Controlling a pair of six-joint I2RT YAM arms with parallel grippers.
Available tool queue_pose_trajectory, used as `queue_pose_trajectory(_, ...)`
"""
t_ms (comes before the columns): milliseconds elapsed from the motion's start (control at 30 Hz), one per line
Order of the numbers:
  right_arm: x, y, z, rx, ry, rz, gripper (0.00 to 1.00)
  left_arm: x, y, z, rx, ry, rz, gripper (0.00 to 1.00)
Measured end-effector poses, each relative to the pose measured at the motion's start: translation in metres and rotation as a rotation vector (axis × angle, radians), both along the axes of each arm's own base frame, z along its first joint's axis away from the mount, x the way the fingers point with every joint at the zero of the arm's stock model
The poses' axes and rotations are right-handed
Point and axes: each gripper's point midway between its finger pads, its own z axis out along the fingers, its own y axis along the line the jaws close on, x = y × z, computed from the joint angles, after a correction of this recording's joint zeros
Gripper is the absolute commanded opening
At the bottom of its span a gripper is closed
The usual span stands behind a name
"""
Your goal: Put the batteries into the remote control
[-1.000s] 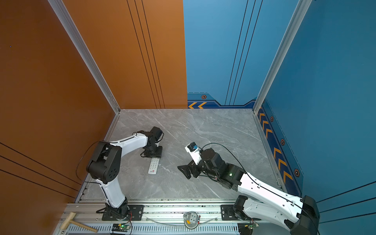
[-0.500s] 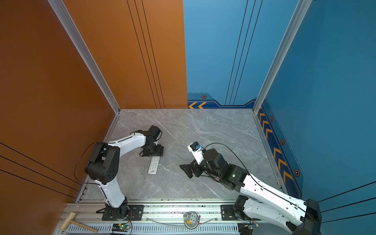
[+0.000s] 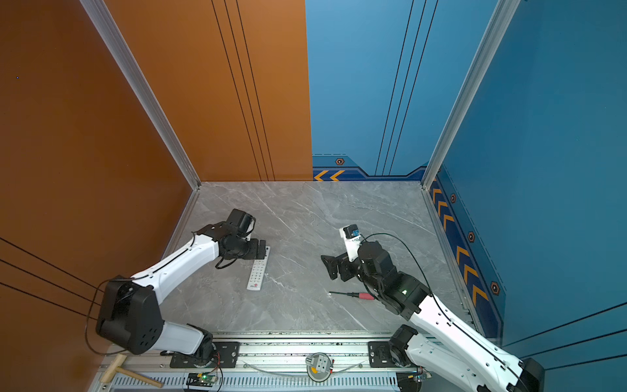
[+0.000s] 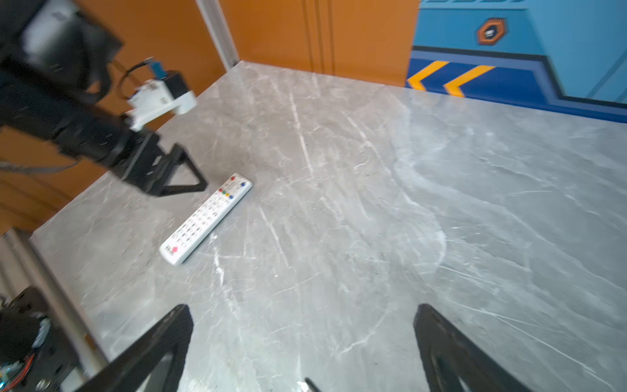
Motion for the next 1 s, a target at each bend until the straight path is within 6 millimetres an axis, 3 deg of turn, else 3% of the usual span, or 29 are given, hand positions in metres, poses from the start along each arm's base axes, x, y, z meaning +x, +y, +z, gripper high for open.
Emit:
queue_pose_trajectory(100,0.017,-0.039,0.002,-0.007,-0.005,-0.157,1.00,-0.009,0.009,0.014,0.018,-0.072,-0.011,0.98)
queue_pose_trajectory(233,0.035,-0.093,-0.011,-0.054,0.036,-0.365,1.00,-0.015,0.022,0.031,0.030,-0.209,-0.005,0.98)
queue_pose_trajectory(400,0.051,-0.142,-0.027,-0.080,0.071,-0.546,1.00,-0.017,0.048,0.037,0.053,-0.322,0.086,0.98)
queue_pose_trajectory(633,0.057,-0.182,-0.066,-0.124,-0.003,-0.687,1.00,-0.016,0.097,0.031,0.158,-0.408,0.275,0.98)
queue_pose_trajectory(833,0.062,-0.209,-0.079,-0.175,-0.111,-0.796,1.00,-0.014,0.118,0.035,0.230,-0.505,0.327,0.98)
queue_pose_trajectory(1000,0.074,-0.217,-0.095,-0.197,-0.143,-0.818,1.00,-0.005,0.124,0.031,0.263,-0.554,0.312,0.98)
